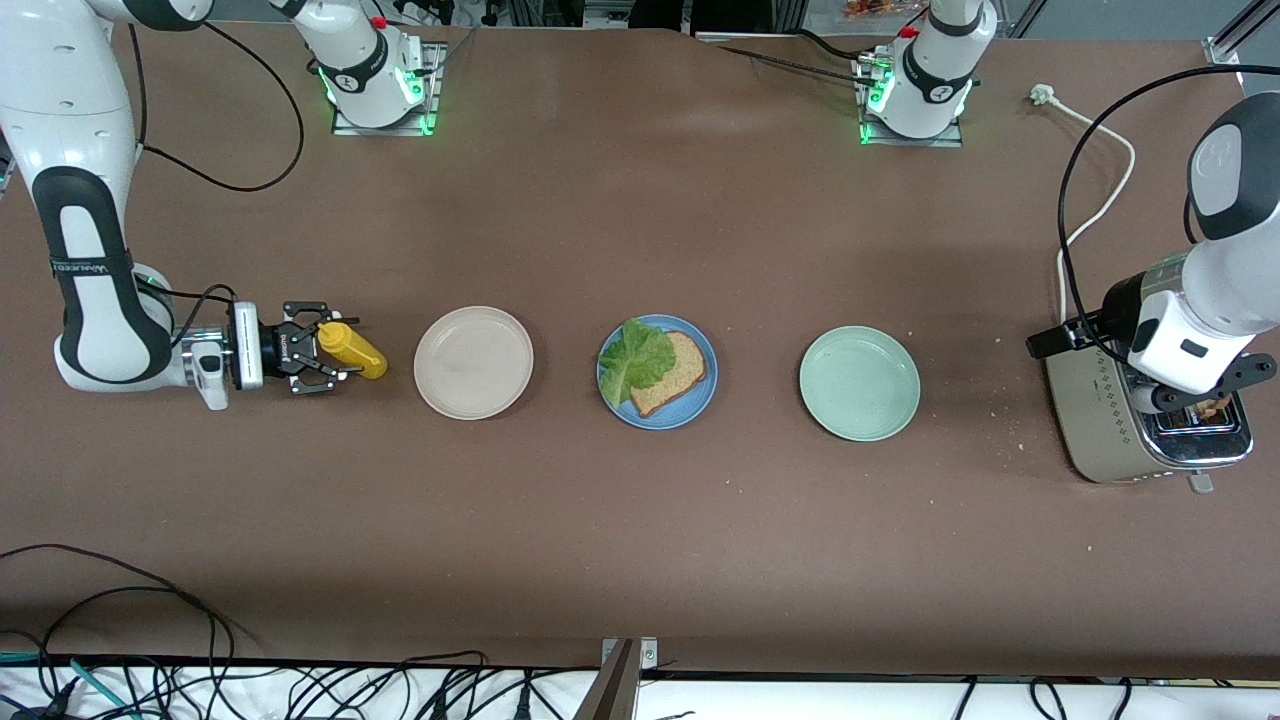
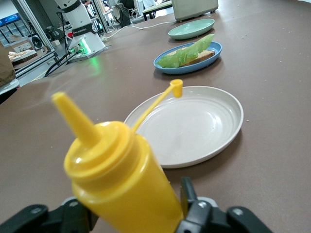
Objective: Make sandwich in blue plate with both arms
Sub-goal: 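Lift the mustard bottle with the right gripper toward the blue plate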
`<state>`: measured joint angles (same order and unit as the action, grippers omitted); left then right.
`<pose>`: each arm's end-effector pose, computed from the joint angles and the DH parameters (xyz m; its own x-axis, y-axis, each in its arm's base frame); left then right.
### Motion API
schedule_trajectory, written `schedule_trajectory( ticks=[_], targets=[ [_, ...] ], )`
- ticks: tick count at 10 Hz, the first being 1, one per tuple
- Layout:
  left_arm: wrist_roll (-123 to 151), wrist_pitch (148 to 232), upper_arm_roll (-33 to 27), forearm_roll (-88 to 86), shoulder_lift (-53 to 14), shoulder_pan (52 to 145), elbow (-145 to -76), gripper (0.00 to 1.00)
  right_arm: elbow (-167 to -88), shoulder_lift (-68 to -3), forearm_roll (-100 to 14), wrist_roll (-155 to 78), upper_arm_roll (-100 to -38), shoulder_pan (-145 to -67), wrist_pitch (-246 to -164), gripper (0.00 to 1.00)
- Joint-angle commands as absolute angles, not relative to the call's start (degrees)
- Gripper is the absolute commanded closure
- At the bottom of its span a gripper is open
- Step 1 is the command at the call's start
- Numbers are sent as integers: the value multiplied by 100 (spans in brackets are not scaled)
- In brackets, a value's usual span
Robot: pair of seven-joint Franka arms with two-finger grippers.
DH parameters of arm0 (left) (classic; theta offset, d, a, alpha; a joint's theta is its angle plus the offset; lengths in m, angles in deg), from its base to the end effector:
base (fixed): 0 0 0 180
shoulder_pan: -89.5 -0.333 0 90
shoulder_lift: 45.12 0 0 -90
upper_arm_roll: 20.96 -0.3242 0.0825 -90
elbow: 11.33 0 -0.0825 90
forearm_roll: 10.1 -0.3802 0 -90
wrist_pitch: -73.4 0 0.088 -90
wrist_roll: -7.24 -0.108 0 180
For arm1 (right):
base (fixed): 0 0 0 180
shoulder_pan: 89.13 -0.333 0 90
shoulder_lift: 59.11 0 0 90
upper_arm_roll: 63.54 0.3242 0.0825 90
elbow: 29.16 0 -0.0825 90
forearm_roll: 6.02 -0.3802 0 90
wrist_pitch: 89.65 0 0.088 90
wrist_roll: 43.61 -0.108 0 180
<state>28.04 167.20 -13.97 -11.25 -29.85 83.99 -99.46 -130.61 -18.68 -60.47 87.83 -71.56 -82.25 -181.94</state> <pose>0.6224 -0.0061 0.4961 0.9310 0.3289 -0.1585 0.3256 -0.9443 -0.0468 0.5834 -0.0630 0.1639 0.1743 0.5096 0.8425 0.9536 0.1257 -0.2734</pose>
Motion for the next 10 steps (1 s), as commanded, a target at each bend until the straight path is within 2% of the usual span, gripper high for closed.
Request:
schedule_trajectory(
  ticks=[1,6,10],
  targets=[
    [2667,16638,-1375,-1292,-2948,8370,-9843,0,-12866,-1763,-6069,8735,-7153,-8280,-18079,100],
    [2632,16638,-1375,-1292,-2948,8343,-9843,0,-11875,-1842,-5008,6814,-7145,-8788,-17991,100],
    [2561,16638,-1366,-1292,-2948,8326,-9843,0,-10714,-1842,-3743,4652,-7145,-10140,-18000,100]
  ],
)
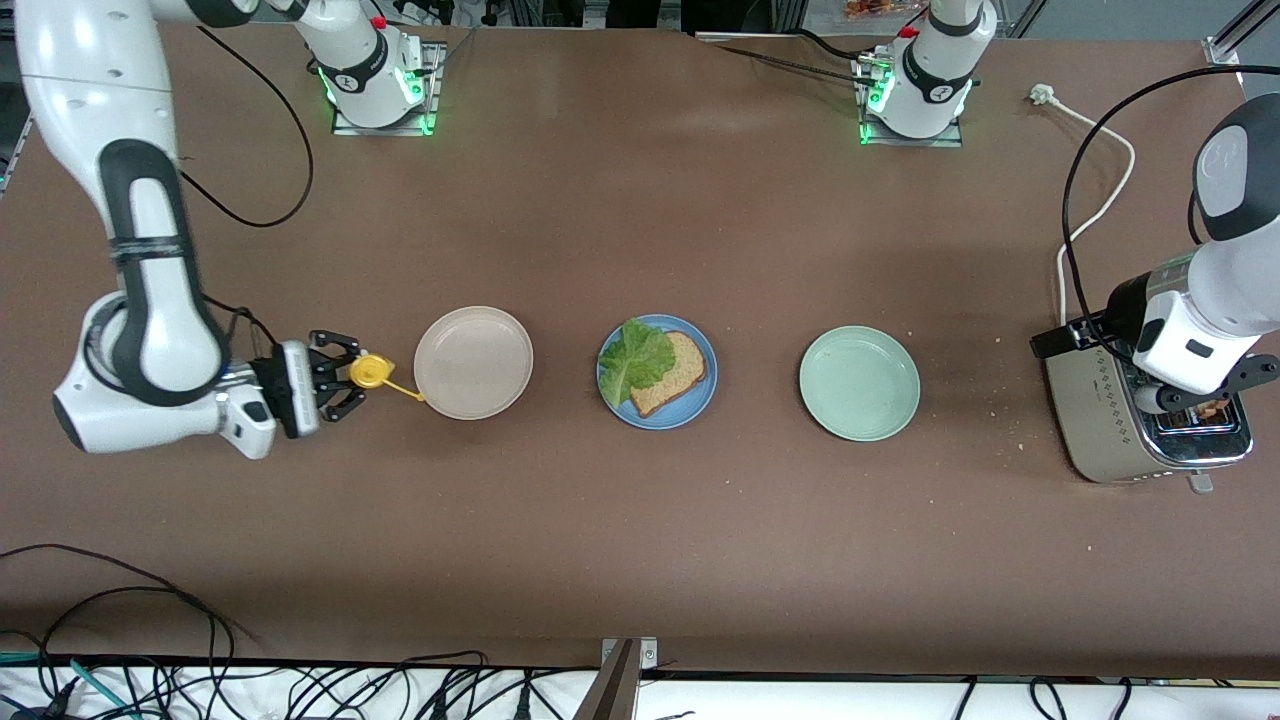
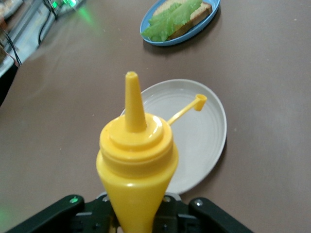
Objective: Make sandwich in blue plate with both arms
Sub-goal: 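Lift the mustard bottle with the right gripper toward the blue plate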
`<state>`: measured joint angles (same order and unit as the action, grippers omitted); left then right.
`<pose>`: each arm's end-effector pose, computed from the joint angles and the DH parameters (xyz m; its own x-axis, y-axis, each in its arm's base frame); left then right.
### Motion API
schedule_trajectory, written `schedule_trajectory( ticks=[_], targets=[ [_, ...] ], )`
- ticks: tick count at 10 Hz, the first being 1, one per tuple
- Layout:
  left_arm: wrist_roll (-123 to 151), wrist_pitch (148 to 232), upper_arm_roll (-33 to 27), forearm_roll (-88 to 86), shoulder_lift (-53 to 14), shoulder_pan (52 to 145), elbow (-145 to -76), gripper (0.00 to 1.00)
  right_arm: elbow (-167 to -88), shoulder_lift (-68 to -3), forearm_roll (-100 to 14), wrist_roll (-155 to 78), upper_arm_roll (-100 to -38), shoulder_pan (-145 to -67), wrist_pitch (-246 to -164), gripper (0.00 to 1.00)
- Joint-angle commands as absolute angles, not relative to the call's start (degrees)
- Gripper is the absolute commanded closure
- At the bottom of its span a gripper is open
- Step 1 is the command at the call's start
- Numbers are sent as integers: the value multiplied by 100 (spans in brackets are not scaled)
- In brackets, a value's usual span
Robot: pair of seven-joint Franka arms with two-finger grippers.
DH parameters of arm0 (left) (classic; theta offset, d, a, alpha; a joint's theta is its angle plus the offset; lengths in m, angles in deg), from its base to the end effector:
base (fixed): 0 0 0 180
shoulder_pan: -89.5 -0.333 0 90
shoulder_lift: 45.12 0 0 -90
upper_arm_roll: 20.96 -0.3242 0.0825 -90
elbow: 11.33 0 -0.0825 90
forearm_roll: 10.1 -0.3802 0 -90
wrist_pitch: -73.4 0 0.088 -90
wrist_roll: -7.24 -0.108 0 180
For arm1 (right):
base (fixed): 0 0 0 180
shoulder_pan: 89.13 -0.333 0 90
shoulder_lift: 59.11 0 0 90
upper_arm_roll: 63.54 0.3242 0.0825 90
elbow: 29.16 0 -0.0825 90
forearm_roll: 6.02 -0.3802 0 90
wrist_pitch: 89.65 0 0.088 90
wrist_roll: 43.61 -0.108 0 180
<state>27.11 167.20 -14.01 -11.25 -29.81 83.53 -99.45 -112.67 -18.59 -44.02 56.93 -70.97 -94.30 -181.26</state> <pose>0.6226 -0.0007 0.4957 0.9333 0.3217 -0.1597 0.3187 -0.9468 -0.0445 0.6643 0.0533 0.2592 0.1895 0.8241 0.5339 0.8922 0.0825 -0.4440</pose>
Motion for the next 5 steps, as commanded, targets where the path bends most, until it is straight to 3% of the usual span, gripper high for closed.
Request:
schedule_trajectory(
  ticks=[1,5],
  targets=[
    [2552,16638,-1375,-1292,-2948,8326,-9843,0,-10625,-1842,-3679,4126,-7145,-10404,-18052,100],
    [2543,16638,-1366,-1292,-2948,8291,-9843,0,-9931,-1842,-2048,2251,-7171,-11880,-18088,100]
  ],
)
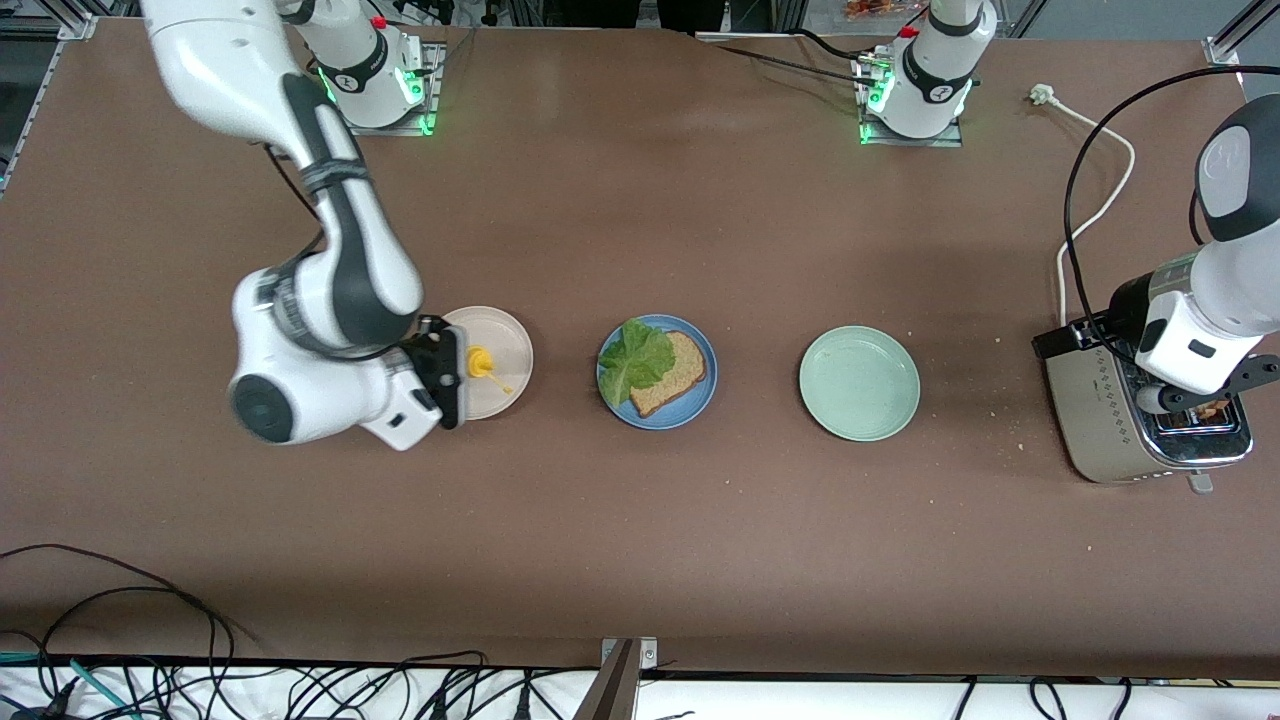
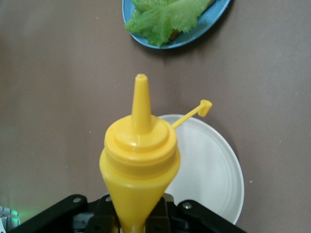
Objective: Make sandwich in blue plate with both arms
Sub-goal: 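Lift the mustard bottle with the right gripper toward the blue plate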
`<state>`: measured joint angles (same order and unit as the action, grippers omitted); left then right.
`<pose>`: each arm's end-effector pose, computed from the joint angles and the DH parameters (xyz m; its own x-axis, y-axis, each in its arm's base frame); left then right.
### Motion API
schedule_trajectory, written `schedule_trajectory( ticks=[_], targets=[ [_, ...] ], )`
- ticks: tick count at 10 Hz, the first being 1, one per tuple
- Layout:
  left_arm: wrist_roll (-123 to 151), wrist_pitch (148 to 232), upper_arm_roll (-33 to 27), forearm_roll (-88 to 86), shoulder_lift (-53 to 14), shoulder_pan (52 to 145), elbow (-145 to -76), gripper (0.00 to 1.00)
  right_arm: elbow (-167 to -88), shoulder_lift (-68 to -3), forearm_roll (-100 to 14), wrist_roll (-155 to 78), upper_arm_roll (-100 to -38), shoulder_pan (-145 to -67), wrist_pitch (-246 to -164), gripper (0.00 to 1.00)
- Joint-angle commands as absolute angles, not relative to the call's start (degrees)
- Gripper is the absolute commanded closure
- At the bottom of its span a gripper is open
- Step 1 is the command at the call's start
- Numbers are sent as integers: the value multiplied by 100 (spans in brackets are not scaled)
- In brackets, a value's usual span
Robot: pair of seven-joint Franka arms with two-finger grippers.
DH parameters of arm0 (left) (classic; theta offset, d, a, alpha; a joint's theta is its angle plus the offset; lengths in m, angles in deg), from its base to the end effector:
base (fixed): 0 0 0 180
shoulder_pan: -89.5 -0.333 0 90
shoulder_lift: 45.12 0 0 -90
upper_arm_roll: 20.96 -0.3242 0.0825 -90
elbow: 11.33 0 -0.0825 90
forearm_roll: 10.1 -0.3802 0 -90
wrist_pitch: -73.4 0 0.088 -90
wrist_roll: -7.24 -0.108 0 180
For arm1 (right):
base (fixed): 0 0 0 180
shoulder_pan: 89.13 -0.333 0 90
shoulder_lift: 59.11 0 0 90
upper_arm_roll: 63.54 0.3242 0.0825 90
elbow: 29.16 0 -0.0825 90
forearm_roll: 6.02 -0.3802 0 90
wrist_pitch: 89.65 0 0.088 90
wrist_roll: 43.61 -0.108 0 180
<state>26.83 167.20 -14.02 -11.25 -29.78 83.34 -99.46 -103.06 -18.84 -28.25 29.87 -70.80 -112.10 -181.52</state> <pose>0.6226 0.0014 0.4953 0.9336 0.3203 -0.1606 0.3174 -0.9473 -0.0439 0.6533 0.2456 0.3200 0.1224 0.9809 0.1511 0.8985 -0.0449 -0.4367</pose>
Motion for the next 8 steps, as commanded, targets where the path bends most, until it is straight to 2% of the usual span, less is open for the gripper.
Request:
schedule_trajectory(
  ticks=[1,5,8],
  targets=[
    [2526,16638,-1366,-1292,-2948,8282,-9843,0,-9904,-1833,-1652,1813,-7162,-12162,-18192,100],
    [2115,16638,-1375,-1292,-2965,8028,-9834,0,-9903,-1676,43,388,-7154,-13261,-18387,100],
    [1553,16638,-1375,-1301,-2965,7423,-9685,0,-9991,-1447,1458,297,-7162,-13912,-18212,100]
  ],
)
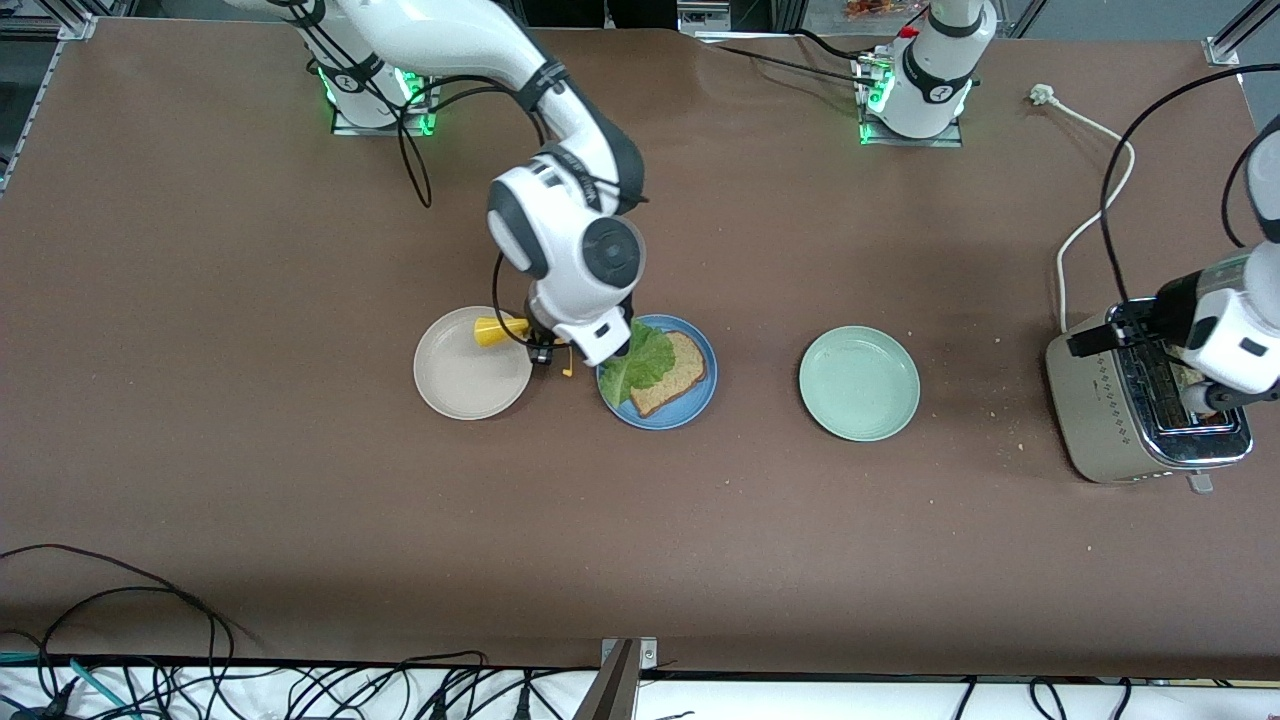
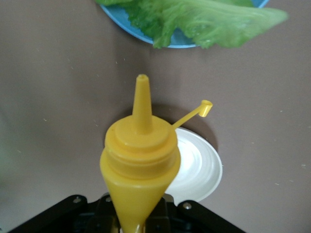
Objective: Make sandwich in blue plate with both arms
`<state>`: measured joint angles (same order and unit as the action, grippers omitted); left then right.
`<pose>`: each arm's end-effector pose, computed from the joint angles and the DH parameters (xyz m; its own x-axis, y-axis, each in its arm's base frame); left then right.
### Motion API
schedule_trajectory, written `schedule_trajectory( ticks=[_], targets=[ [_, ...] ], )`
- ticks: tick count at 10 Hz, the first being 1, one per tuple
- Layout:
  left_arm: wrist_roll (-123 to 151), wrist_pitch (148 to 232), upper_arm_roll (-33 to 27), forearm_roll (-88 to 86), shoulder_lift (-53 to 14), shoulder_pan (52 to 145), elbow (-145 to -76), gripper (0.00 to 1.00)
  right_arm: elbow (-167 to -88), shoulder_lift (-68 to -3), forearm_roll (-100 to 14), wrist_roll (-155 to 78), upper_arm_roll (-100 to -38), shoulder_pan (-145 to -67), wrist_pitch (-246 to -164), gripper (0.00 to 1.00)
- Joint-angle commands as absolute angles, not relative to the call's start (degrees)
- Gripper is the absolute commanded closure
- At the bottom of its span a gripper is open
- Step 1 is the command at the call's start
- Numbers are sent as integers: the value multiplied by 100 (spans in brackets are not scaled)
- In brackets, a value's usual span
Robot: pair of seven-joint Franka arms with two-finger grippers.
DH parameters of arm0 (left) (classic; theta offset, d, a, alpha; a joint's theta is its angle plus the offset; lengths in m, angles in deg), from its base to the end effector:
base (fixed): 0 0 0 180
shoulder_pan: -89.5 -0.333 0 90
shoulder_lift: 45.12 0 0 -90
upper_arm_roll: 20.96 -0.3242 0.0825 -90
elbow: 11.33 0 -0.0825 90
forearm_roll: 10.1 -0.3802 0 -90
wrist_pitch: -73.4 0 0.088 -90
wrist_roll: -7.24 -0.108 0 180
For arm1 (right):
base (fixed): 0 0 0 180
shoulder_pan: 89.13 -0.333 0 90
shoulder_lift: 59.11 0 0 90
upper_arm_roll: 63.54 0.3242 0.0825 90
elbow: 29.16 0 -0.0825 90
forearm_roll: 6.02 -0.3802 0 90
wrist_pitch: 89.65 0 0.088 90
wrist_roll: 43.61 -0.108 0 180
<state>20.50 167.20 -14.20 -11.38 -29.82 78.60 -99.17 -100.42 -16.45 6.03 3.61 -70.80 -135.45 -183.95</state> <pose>0.6208 0.0549 0.4980 0.9420 0.2958 -0.1583 0.2952 -0.9550 -0.0277 0.5504 0.4475 0.3123 -0.0183 0.9037 -0.4279 0.9983 -0.0075 -0.0586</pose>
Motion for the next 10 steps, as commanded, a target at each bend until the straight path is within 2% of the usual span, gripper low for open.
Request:
schedule_trajectory(
  ticks=[1,4,5,7,10],
  targets=[
    [1220,16638,-1366,-1344,-2939,7177,-9632,0,-9983,-1377,1507,289,-7162,-13931,-18028,100],
    [628,16673,-1366,-2099,-2755,6710,-9606,0,-9965,-1464,1350,393,-7180,-13853,-18009,100],
    [627,16761,-1366,-2118,-2606,6543,-9501,0,-9965,-1560,949,559,-7197,-13731,-17965,99],
    [619,16884,-1366,-2135,-2299,6305,-9491,0,-9974,-1919,-78,1182,-7197,-13048,-17684,100],
    [627,16981,-1366,-2153,-1868,6164,-9500,0,-9991,-2097,-1617,2542,-7197,-11835,-17246,100]
  ],
)
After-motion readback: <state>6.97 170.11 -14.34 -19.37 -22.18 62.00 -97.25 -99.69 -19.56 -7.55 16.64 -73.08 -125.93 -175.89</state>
